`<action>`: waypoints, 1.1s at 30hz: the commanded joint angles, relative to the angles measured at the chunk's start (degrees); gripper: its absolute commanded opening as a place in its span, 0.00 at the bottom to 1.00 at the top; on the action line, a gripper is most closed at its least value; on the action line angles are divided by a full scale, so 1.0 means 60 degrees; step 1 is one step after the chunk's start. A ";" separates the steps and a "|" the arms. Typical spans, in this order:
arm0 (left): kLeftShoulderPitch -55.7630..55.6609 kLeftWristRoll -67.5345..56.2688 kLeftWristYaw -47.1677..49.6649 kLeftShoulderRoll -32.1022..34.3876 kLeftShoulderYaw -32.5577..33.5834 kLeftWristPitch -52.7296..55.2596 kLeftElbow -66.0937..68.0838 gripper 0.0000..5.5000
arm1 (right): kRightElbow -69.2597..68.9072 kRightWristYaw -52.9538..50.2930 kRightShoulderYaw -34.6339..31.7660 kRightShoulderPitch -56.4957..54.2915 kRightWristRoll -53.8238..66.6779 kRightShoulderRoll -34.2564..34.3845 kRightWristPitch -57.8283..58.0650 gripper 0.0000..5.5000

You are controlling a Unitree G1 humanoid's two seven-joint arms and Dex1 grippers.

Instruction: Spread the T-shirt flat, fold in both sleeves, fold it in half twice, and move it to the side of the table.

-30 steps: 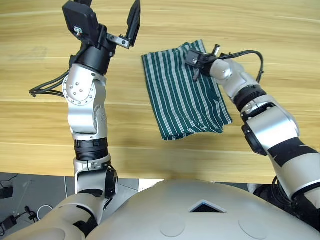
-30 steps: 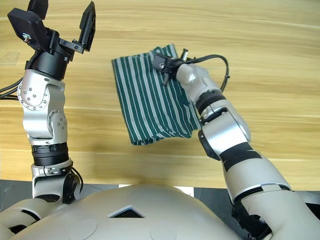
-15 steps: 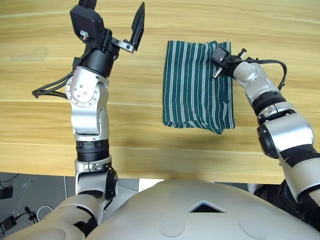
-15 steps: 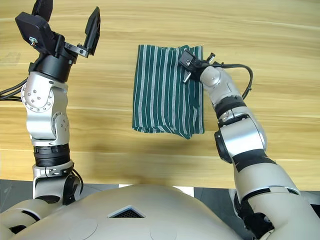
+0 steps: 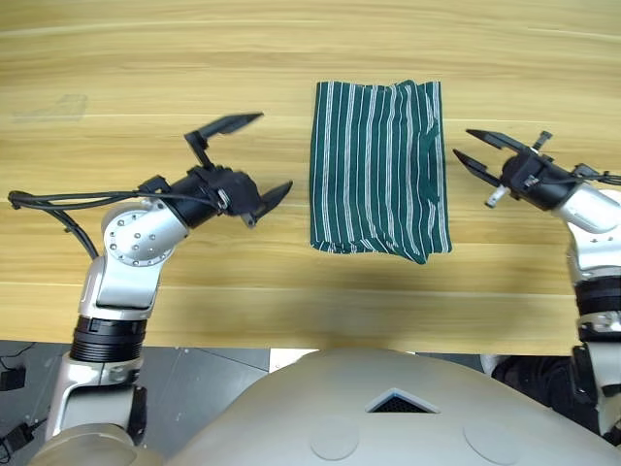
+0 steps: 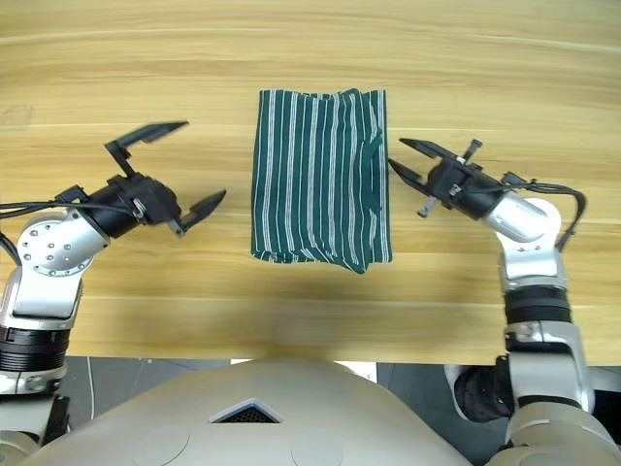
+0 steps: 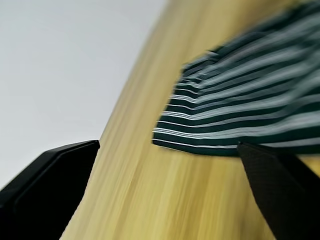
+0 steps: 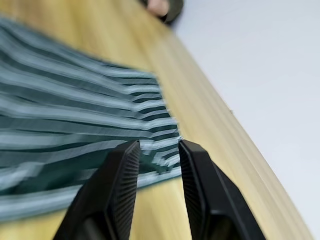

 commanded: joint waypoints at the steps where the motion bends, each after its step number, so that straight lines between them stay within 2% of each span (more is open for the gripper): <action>1: -0.0413 0.1090 -0.0011 0.0408 -0.0665 -0.1180 0.0539 0.93 | 0.0430 0.0012 0.0248 -0.0140 -0.0866 -0.0424 -0.1205 0.35; 2: -0.0505 0.1477 0.0144 0.0513 -0.0758 -0.1578 0.0668 0.93 | 0.0495 -0.0107 0.0265 -0.0126 -0.1128 -0.0509 -0.1665 0.36; 6: -0.0625 0.2592 0.0895 0.0992 -0.0703 -0.2839 0.1212 0.93 | 0.1454 -0.0780 0.0486 -0.0151 -0.2883 -0.1110 -0.3723 0.51; 10: -0.0869 0.3890 0.1664 0.1583 -0.0808 -0.3969 0.1892 0.93 | 0.2010 -0.1579 0.0709 -0.0302 -0.4640 -0.1605 -0.5009 0.62; 12: -0.0913 0.4280 0.1951 0.1627 -0.1003 -0.4355 0.2121 0.93 | 0.2308 -0.2020 0.0857 -0.0389 -0.5406 -0.1782 -0.5373 0.70; 20: -0.0845 0.4985 0.2754 0.0981 -0.1964 -0.4661 0.2582 0.93 | 0.2631 -0.3227 0.1632 -0.0629 -0.6135 -0.1586 -0.5640 0.70; 33: -0.2203 0.5492 0.3610 0.0343 -0.3289 -0.4922 0.4521 0.93 | 0.2415 -0.3577 0.2859 -0.0945 -0.5523 -0.0774 -0.5213 0.70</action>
